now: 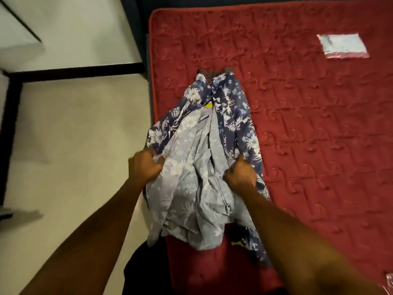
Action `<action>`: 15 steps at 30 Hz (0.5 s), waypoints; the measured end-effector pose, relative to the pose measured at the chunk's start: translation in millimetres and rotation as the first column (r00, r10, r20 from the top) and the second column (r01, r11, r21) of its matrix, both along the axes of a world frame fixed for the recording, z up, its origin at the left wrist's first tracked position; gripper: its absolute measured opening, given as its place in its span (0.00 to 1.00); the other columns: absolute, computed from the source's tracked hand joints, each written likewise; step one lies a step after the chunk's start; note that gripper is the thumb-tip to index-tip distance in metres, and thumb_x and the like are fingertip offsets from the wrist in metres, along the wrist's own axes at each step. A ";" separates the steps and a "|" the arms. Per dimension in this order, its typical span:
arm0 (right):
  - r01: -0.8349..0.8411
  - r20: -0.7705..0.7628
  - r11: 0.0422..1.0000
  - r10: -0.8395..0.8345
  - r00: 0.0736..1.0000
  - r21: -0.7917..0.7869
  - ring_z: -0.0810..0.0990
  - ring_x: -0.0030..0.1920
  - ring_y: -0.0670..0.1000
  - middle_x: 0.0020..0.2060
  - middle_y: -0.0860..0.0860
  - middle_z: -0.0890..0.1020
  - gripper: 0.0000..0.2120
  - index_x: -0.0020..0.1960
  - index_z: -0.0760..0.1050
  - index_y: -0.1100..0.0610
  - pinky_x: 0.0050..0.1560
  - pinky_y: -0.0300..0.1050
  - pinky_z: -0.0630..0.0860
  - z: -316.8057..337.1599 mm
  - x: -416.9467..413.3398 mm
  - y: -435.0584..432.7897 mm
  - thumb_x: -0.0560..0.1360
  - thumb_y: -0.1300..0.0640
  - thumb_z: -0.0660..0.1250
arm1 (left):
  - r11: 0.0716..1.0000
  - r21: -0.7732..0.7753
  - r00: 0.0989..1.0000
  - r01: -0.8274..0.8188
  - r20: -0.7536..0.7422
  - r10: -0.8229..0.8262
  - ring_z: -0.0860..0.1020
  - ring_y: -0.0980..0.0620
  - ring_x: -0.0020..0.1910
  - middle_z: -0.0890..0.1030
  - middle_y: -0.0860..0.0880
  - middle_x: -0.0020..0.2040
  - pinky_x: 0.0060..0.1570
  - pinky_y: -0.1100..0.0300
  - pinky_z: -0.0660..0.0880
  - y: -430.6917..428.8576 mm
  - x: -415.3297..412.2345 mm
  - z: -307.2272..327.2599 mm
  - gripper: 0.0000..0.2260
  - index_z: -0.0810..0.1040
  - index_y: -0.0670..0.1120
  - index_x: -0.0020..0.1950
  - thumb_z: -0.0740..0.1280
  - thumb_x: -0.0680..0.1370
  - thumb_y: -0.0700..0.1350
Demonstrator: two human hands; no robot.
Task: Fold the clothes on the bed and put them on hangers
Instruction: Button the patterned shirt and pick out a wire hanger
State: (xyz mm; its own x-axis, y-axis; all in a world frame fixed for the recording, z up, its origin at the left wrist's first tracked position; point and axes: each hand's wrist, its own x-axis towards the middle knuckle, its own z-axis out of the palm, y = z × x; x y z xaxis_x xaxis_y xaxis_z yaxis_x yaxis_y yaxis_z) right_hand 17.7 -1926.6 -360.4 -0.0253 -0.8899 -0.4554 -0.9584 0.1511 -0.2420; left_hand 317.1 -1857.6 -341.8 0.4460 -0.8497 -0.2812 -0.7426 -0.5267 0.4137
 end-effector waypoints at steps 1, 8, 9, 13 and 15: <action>-0.019 0.025 0.998 0.020 0.999 -0.057 0.82 0.54 0.65 0.54 0.64 0.81 0.21 0.64 0.69 0.64 0.50 0.55 0.78 -14.8 -8.7 9.6 0.75 0.55 0.68 | 0.998 -0.066 0.997 0.021 0.080 -0.015 0.81 0.40 0.41 0.82 0.44 0.40 0.40 0.54 0.72 9.1 -9.8 -1.9 0.11 0.76 0.48 0.45 0.68 0.76 0.56; -0.073 0.238 0.900 0.191 0.952 -0.430 0.81 0.47 0.67 0.46 0.63 0.82 0.10 0.58 0.73 0.61 0.39 0.52 0.66 -50.2 -55.4 35.7 0.80 0.57 0.64 | 0.945 -0.247 0.906 0.215 0.411 -0.098 0.79 0.35 0.37 0.80 0.38 0.39 0.33 0.50 0.70 34.9 -121.3 -13.4 0.13 0.74 0.42 0.49 0.67 0.78 0.52; -0.063 0.250 0.871 0.208 0.946 -0.487 0.81 0.46 0.67 0.45 0.63 0.83 0.11 0.60 0.73 0.60 0.39 0.52 0.64 -45.4 -56.7 38.4 0.80 0.56 0.64 | 0.951 -0.213 0.901 0.223 0.417 -0.118 0.80 0.35 0.39 0.81 0.38 0.40 0.34 0.50 0.71 37.3 -132.5 -14.3 0.14 0.74 0.42 0.50 0.67 0.78 0.53; -0.025 0.389 0.759 0.361 0.848 -0.650 0.81 0.44 0.66 0.42 0.61 0.83 0.13 0.61 0.75 0.57 0.38 0.52 0.66 -23.1 -49.1 71.4 0.80 0.52 0.66 | 0.953 -0.141 0.836 0.269 0.525 -0.158 0.81 0.34 0.44 0.81 0.38 0.45 0.41 0.48 0.76 63.2 -151.4 -9.8 0.13 0.77 0.41 0.51 0.70 0.73 0.49; -0.136 0.372 0.774 0.441 0.817 -0.618 0.81 0.49 0.66 0.48 0.61 0.83 0.18 0.65 0.73 0.56 0.42 0.53 0.71 -14.4 -44.0 92.8 0.77 0.52 0.67 | 0.965 -0.085 0.791 0.247 0.593 -0.150 0.82 0.36 0.44 0.82 0.38 0.44 0.42 0.48 0.78 76.4 -148.9 -4.5 0.13 0.80 0.41 0.50 0.73 0.72 0.50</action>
State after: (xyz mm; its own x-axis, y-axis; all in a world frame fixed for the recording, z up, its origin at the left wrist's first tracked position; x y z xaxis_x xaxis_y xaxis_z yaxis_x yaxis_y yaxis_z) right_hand -26.3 -1833.8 -374.8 0.3558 -0.9069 0.2258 -0.6674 -0.4157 -0.6179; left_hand 168.2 -1781.2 -346.3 0.3006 -0.9472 0.1113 -0.9490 -0.3087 -0.0642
